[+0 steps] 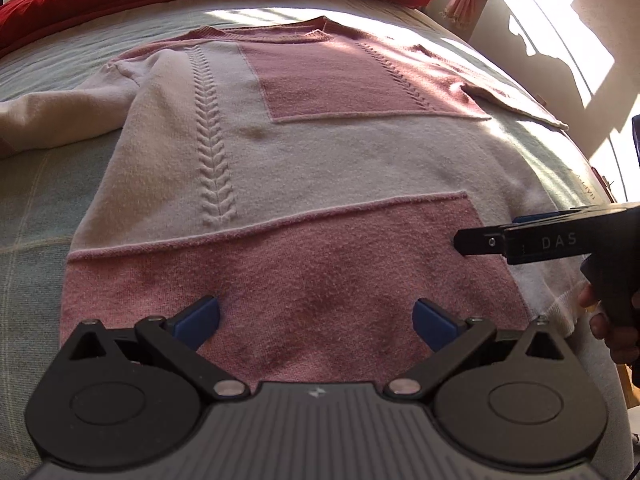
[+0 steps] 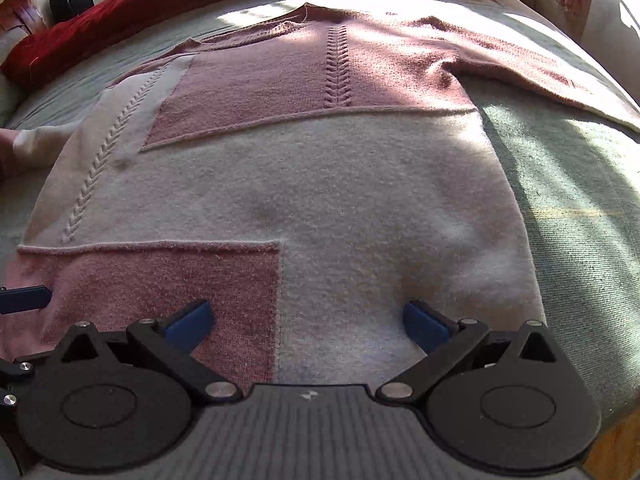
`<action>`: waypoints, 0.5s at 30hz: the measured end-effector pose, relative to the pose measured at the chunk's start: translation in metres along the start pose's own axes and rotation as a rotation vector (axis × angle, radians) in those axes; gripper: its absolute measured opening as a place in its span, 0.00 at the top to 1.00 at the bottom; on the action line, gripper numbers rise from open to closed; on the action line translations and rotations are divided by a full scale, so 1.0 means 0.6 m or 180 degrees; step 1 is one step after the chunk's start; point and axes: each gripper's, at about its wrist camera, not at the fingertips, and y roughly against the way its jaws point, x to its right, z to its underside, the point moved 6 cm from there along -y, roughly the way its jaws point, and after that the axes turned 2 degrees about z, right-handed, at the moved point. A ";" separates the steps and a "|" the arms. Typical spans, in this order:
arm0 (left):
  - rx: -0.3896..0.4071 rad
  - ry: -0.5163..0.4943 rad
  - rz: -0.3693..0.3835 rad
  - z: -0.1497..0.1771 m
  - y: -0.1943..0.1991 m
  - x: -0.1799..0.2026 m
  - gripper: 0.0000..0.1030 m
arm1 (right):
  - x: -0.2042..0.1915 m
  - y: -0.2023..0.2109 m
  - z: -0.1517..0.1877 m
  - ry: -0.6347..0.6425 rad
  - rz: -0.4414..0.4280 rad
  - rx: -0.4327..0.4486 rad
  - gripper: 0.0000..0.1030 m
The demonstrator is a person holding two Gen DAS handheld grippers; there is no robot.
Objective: Fold clothes
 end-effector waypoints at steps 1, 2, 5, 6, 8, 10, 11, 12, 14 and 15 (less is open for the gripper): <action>0.0000 -0.0024 0.0010 0.002 0.002 -0.001 0.01 | -0.001 0.000 0.001 0.0013 0.0006 0.0015 0.00; -0.0001 -0.0050 0.0020 0.003 0.004 -0.003 0.01 | -0.001 0.000 0.002 0.0028 0.0013 0.0031 0.00; -0.0036 -0.0012 0.0035 -0.003 0.019 -0.009 0.03 | -0.004 0.001 0.006 0.0072 0.0034 0.0079 0.00; -0.0042 0.0025 0.0037 -0.006 0.026 -0.013 0.04 | -0.003 0.001 0.007 0.0081 0.0029 0.0099 0.00; 0.0033 0.0146 0.0111 -0.021 0.046 -0.025 0.07 | -0.001 0.004 0.009 0.0088 0.0006 0.0142 0.00; 0.0184 0.0262 0.0155 -0.044 0.070 -0.044 0.07 | -0.001 0.005 0.009 0.0118 -0.0004 0.0158 0.00; 0.0261 0.0350 0.0146 -0.060 0.081 -0.060 0.07 | -0.001 0.005 0.008 0.0133 -0.0005 0.0154 0.00; 0.0337 0.0442 0.0116 -0.075 0.091 -0.079 0.07 | -0.002 0.006 0.007 0.0139 0.0003 0.0133 0.00; 0.0466 0.0613 0.0032 -0.101 0.104 -0.118 0.08 | -0.003 0.007 0.003 0.0143 0.0025 0.0076 0.00; 0.0524 0.0698 -0.0014 -0.112 0.109 -0.138 0.09 | -0.004 0.009 0.000 0.0119 0.0028 0.0053 0.00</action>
